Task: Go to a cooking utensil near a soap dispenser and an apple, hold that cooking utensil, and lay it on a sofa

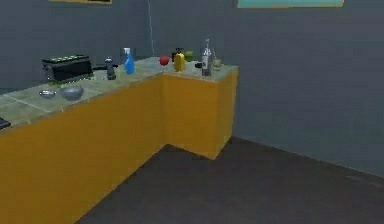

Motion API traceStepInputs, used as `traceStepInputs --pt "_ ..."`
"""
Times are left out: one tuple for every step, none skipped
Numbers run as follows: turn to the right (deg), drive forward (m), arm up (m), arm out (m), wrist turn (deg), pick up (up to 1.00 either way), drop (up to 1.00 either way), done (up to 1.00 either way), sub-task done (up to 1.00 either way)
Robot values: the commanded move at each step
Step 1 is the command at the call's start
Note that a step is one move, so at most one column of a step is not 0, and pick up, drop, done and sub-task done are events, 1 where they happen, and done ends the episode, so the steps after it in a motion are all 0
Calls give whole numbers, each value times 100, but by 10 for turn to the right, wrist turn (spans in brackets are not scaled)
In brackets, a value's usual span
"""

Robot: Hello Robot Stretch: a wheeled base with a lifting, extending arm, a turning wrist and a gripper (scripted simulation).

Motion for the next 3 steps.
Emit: traceStepInputs --pt "0 20 0 0 0 0 0 0 0" --pt "0 100 0 0 0 0 0 0 0" --pt "-30 0 0 0 0 0 0 0 0"
